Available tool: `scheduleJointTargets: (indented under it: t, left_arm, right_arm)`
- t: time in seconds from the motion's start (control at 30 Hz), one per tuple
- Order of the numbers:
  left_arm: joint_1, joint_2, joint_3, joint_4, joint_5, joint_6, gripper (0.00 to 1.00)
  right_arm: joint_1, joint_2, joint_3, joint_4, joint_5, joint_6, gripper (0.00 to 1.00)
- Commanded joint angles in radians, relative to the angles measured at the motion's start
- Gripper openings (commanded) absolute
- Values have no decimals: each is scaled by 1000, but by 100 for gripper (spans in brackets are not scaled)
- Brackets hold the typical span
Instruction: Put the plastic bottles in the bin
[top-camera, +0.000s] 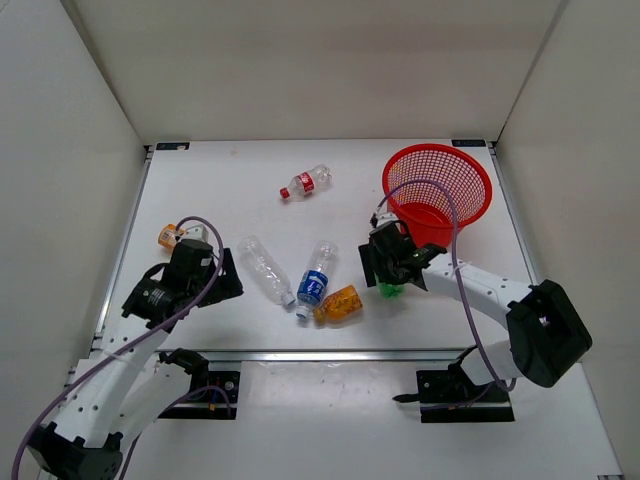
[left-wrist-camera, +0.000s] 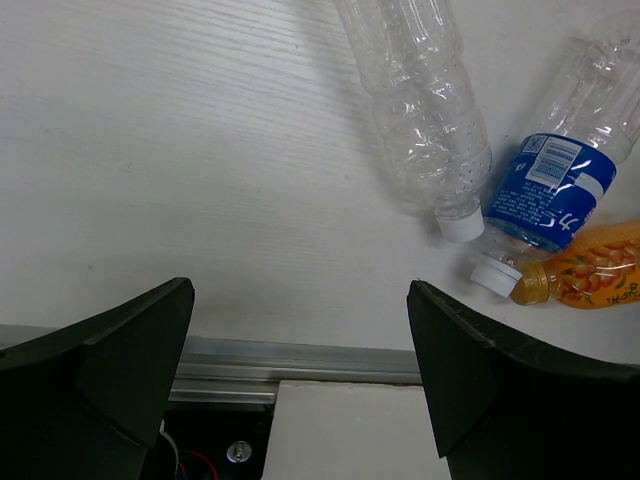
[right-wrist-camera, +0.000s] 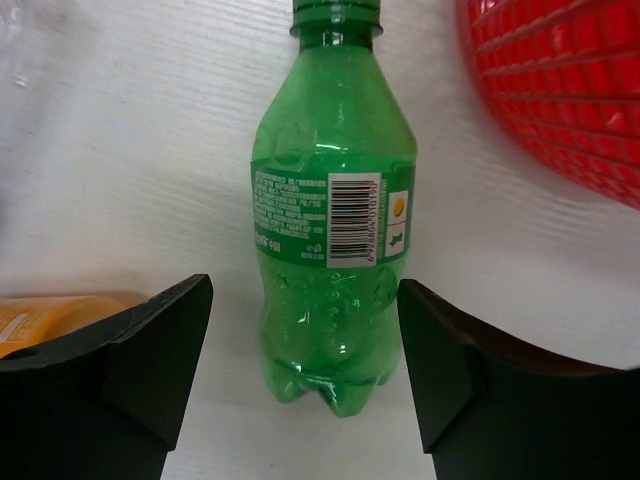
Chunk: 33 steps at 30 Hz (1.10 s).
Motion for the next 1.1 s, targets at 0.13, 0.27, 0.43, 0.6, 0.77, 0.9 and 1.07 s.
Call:
scheduleJointTargets:
  t: [0.13,0.27,0.43,0.6,0.77,0.9,1.07]
  left_arm:
    - [-1,0,3,51,23,-13,99]
    - [0,9,12,55,21,-10,99]
    - [0,11,0,69,27,-17,98]
    - [2,37,2,94,30,-24,98]
    - [-9,54,-4,140,36,-57,98]
    - [-1,77,-11,169,38,-79,98]
    - [-32,129,-1,226,33,-111,98]
  right_arm:
    - [-23,19,-37,160,-41,36,52]
    - [-20,-8,41,101,-45,10,33]
    - [41,-77,216,28,-53,-74,29]
    - [67,-108,457,-6,-114,-160,30]
    - [-37,-67,634,-33,5,-243,29]
    - [-199,-40,658,-54,22,-248,29]
    - [-353,-31,609,-84,41,-212,30]
